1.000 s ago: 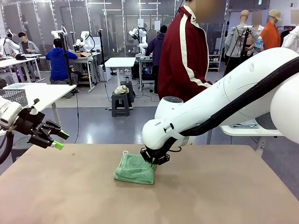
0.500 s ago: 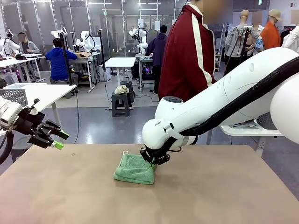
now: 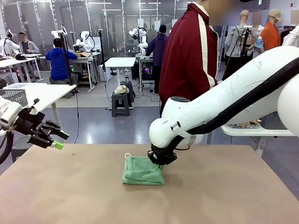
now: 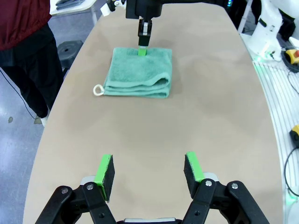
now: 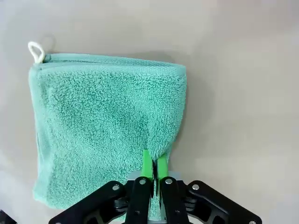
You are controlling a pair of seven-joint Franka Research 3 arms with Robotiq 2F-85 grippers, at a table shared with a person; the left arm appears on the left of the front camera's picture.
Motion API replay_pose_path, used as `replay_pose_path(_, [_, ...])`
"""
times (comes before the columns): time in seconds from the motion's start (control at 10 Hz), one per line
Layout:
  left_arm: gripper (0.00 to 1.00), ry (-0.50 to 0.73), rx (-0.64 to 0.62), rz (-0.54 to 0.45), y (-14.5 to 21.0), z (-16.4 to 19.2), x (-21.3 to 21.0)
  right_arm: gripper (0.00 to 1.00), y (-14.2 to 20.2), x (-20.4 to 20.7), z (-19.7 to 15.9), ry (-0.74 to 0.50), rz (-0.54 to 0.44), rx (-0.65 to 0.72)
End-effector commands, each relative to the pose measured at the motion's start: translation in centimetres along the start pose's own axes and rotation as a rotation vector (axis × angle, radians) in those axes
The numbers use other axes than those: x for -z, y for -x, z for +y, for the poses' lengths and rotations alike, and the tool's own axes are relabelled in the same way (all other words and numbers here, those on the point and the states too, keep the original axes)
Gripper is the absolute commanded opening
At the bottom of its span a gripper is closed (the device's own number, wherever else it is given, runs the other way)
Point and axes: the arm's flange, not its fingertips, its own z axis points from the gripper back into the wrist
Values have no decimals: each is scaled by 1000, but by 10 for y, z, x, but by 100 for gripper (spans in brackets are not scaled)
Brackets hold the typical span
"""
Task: Fold the towels and place them in the basket.
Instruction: Place the folded Towel with hook on the right side of the table.
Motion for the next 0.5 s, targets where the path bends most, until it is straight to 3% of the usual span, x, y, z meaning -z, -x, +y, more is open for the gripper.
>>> replay_pose_path(0.0, [76,5,-2,8,0,-1,-1,4,4,-12,-47,22,-1,-62])
replay_pose_path(0.4, [76,5,-2,8,0,-1,-1,4,-18,-27,-137,84,-37,7])
